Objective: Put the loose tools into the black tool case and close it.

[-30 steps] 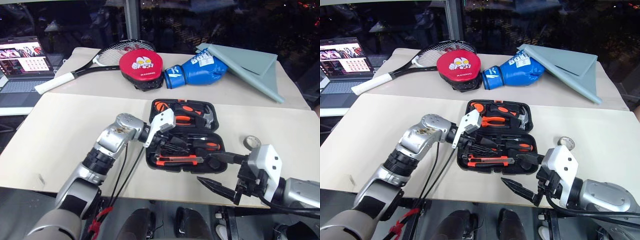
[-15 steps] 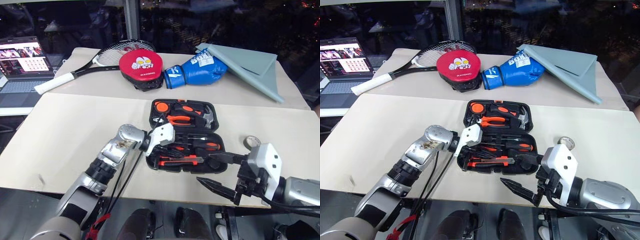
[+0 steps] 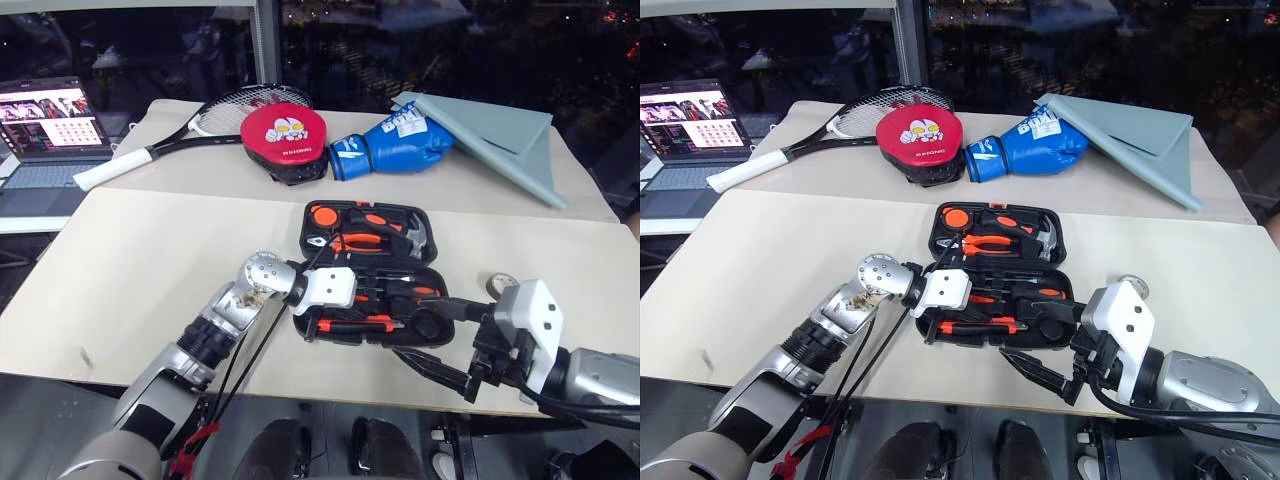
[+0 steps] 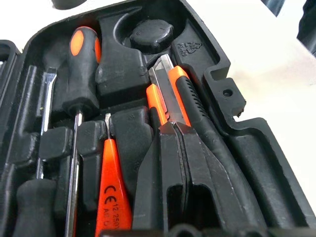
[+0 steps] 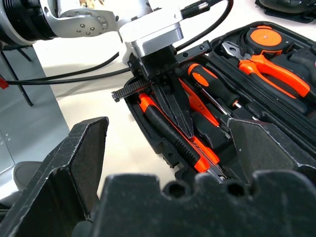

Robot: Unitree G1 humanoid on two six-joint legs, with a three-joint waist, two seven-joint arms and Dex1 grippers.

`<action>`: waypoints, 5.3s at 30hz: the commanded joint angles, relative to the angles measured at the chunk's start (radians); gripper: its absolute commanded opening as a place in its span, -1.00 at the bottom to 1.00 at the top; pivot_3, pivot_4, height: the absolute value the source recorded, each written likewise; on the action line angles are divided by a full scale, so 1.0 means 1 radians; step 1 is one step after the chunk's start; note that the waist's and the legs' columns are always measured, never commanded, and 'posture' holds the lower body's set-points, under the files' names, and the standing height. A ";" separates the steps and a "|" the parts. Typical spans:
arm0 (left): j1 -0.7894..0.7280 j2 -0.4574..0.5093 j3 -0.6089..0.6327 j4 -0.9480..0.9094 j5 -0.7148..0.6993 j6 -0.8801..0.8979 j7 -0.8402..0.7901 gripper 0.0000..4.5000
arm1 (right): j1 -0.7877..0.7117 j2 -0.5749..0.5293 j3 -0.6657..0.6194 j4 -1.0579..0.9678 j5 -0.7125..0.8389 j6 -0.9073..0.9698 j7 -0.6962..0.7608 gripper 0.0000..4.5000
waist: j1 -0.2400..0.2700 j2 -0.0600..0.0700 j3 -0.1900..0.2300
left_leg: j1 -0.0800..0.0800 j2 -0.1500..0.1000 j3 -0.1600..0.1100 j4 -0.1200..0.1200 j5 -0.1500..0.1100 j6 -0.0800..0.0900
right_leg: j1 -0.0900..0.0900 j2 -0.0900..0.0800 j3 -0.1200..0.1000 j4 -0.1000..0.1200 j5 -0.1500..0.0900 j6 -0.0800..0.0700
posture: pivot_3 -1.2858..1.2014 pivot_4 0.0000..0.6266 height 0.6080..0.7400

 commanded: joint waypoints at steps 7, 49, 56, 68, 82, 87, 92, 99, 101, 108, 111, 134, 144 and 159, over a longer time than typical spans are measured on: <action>0.011 0.035 0.172 -0.147 -0.248 0.294 -0.091 -0.98 | 0.013 0.000 -0.010 -0.010 0.004 -0.010 0.013 1.00 | -0.010 0.000 0.000 | -0.004 0.000 0.000 0.000 0.005 0.006 | -0.004 0.001 0.000 0.002 0.000 0.000 | 0.03 -0.52 0.88; -0.117 0.355 0.343 -0.283 -0.475 0.605 -0.317 0.84 | 0.530 0.157 -0.710 0.204 -0.071 -0.046 0.266 1.00 | -0.002 0.005 -0.002 | -0.012 -0.002 0.000 0.000 0.004 -0.001 | -0.010 0.004 0.003 -0.003 -0.001 0.005 | 0.03 -0.52 0.88; -0.124 0.362 0.375 -0.345 -0.519 0.646 -0.279 0.96 | 0.517 0.094 -0.746 0.377 -0.158 -0.061 0.337 1.00 | -0.010 0.005 -0.002 | -0.011 -0.001 0.000 0.000 -0.001 -0.008 | -0.009 0.003 0.004 -0.004 -0.005 0.011 | 0.03 -0.52 0.88; -0.091 0.317 0.397 -0.423 -0.525 0.629 -0.164 0.96 | -0.253 -0.290 0.089 0.823 -0.532 -0.213 0.410 1.00 | -0.035 0.008 0.003 | -0.005 0.000 0.002 0.000 0.004 -0.012 | -0.007 0.003 0.007 0.002 -0.001 0.001 | 0.03 -0.52 0.88; -0.081 0.283 0.438 -0.443 -0.553 0.600 -0.081 1.00 | -0.736 -0.135 0.494 1.268 -0.838 -0.335 0.534 0.77 | -0.028 0.009 0.003 | -0.020 -0.002 0.002 0.000 0.008 -0.006 | -0.022 0.002 0.004 0.002 0.000 0.000 | 0.03 -0.52 0.88; -0.082 0.302 0.440 -0.462 -0.586 0.627 -0.096 1.00 | -0.751 -0.114 0.488 1.305 -0.854 -0.361 0.555 0.06 | -0.031 0.009 0.003 | -0.019 -0.002 0.002 0.001 0.005 -0.014 | -0.021 0.003 0.005 0.003 0.000 0.000 | 0.03 -0.52 0.88; -0.089 0.308 0.424 -0.458 -0.586 0.609 -0.113 1.00 | -0.730 -0.115 0.455 1.303 -0.844 -0.375 0.561 -0.69 | -0.035 0.009 0.003 | -0.016 -0.002 0.002 0.001 0.006 -0.016 | -0.018 0.003 0.005 0.005 0.002 -0.002 | 0.03 -0.52 0.88; -0.118 0.299 0.403 -0.428 -0.571 0.591 -0.136 1.00 | -0.629 -0.158 0.277 1.055 -0.648 -0.269 0.668 -0.99 | -0.034 0.009 0.003 | -0.017 -0.002 0.001 0.001 0.007 -0.014 | -0.019 0.003 0.005 0.005 0.002 -0.002 | 0.03 -0.52 0.88; -0.120 0.303 0.392 -0.424 -0.564 0.582 -0.152 1.00 | -0.563 -0.180 0.190 0.857 -0.491 -0.164 0.746 -0.99 | -0.035 0.010 0.003 | -0.017 -0.002 0.001 0.001 0.007 -0.013 | -0.020 0.003 0.005 0.005 0.002 -0.002 | 0.03 -0.52 0.88; -0.113 0.302 0.356 -0.413 -0.530 0.537 -0.194 1.00 | -0.424 -0.190 0.216 0.441 -0.401 -0.068 0.694 -0.99 | -0.033 0.010 0.003 | -0.016 -0.001 0.000 0.001 0.005 -0.015 | -0.017 0.003 0.005 0.003 0.002 -0.002 | 0.03 -0.52 0.88; -0.123 0.291 0.349 -0.415 -0.530 0.538 -0.196 1.00 | -0.436 -0.152 0.348 0.398 -0.517 -0.129 0.618 -0.99 | -0.032 0.010 0.003 | -0.016 -0.001 0.000 0.002 0.004 -0.014 | -0.016 0.003 0.004 0.003 0.002 -0.001 | 0.03 -0.52 0.88; -0.125 0.281 0.349 -0.400 -0.511 0.520 -0.177 1.00 | -0.462 -0.182 0.354 0.387 -0.548 -0.066 0.610 0.51 | -0.024 0.010 0.003 | -0.013 -0.001 -0.001 0.002 0.005 -0.014 | -0.013 0.003 0.003 0.003 0.002 -0.001 | 0.03 -0.52 0.88; -0.084 0.306 0.373 -0.360 -0.473 0.526 -0.126 1.00 | -0.426 -0.150 0.103 0.423 -0.399 0.087 0.523 0.99 | -0.014 0.009 0.003 | -0.014 -0.001 -0.002 0.002 0.005 -0.013 | -0.013 0.003 0.003 0.003 0.002 -0.001 | 0.03 -0.52 0.88; 0.089 0.308 0.299 -0.166 -0.171 0.432 0.155 -0.97 | -0.433 0.036 0.162 0.807 -0.605 -0.113 0.285 -1.00 | -0.010 0.010 0.003 | -0.014 -0.002 -0.001 0.001 0.005 -0.012 | -0.014 0.004 0.004 0.003 0.002 -0.001 | 0.03 -0.52 0.88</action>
